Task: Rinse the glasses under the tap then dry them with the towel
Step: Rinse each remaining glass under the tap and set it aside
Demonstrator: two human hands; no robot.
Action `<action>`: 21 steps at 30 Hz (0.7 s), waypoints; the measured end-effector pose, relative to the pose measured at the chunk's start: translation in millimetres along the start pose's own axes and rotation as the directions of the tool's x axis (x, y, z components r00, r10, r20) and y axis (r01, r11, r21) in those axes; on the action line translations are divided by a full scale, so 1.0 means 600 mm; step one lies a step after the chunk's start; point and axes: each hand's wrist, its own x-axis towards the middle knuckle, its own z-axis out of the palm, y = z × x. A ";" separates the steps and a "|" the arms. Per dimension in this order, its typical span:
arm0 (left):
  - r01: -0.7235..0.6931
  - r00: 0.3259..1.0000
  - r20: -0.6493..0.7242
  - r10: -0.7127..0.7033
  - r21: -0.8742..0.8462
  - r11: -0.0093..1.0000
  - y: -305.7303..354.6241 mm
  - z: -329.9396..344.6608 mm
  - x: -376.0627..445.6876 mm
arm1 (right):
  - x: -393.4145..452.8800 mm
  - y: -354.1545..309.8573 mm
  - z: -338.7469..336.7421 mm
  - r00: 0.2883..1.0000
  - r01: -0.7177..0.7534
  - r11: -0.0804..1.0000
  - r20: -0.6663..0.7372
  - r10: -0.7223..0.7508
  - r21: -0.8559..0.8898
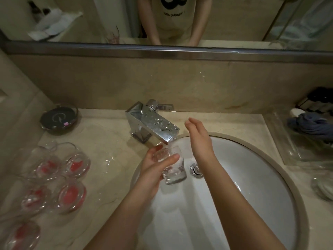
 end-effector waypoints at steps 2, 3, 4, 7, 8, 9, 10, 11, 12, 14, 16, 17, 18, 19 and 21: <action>0.030 1.000 0.004 -0.030 0.010 0.999 -0.005 -0.001 -0.006 | 0.004 -0.026 0.009 0.994 0.043 0.999 0.100 -0.046 0.031; 0.040 0.999 0.007 -0.041 0.018 0.999 -0.007 -0.001 -0.010 | 0.007 -0.036 0.016 0.986 0.050 0.999 0.155 -0.052 0.021; 0.046 0.999 0.010 -0.046 0.026 0.999 -0.007 0.001 -0.012 | 0.008 -0.043 0.023 0.979 0.050 0.999 0.198 -0.051 0.007; 0.048 0.999 0.007 -0.048 0.046 0.998 -0.008 0.004 -0.016 | 0.011 -0.053 0.034 0.973 0.024 1.000 0.231 -0.022 -0.003; 0.049 0.999 0.005 -0.050 0.051 0.998 -0.009 0.005 -0.016 | 0.012 -0.054 0.033 0.975 0.033 0.999 0.219 -0.028 -0.018; 0.050 0.999 0.004 -0.050 0.055 0.997 -0.011 0.005 -0.016 | 0.013 -0.053 0.032 0.978 0.049 0.998 0.206 -0.040 -0.041; 0.049 0.999 0.004 -0.049 0.058 0.997 -0.013 0.006 -0.016 | 0.013 -0.053 0.030 0.980 0.064 0.996 0.192 -0.051 -0.062; 0.054 0.999 0.003 -0.054 0.059 0.997 -0.014 0.008 -0.017 | 0.014 -0.053 0.029 0.982 0.071 0.995 0.180 -0.056 -0.077; 0.062 0.998 0.000 -0.063 0.055 0.997 -0.016 0.009 -0.016 | 0.012 -0.053 0.028 0.983 0.082 0.993 0.170 -0.066 -0.089; 0.075 0.997 -0.001 -0.075 0.045 0.996 -0.023 0.011 -0.015 | 0.007 -0.048 0.028 0.979 0.120 0.986 0.176 -0.098 -0.117; 0.085 0.996 0.000 -0.085 0.048 0.995 -0.028 0.017 -0.018 | 0.000 -0.042 0.026 0.970 0.145 0.979 0.214 -0.113 -0.143; 0.091 0.996 0.006 -0.091 0.052 0.995 -0.031 0.021 -0.020 | -0.003 -0.040 0.023 0.964 0.146 0.979 0.241 -0.108 -0.143; 0.098 0.995 0.013 -0.099 0.058 0.994 -0.034 0.025 -0.023 | -0.008 -0.039 0.018 0.959 0.135 0.982 0.265 -0.097 -0.130; 0.107 0.994 0.020 -0.108 0.062 0.992 -0.036 0.028 -0.025 | -0.012 -0.037 0.010 0.956 0.115 0.988 0.280 -0.083 -0.099; 0.137 0.990 0.019 -0.139 0.068 0.988 -0.040 0.030 -0.028 | -0.029 -0.016 -0.015 0.965 0.030 0.999 0.260 -0.026 -0.011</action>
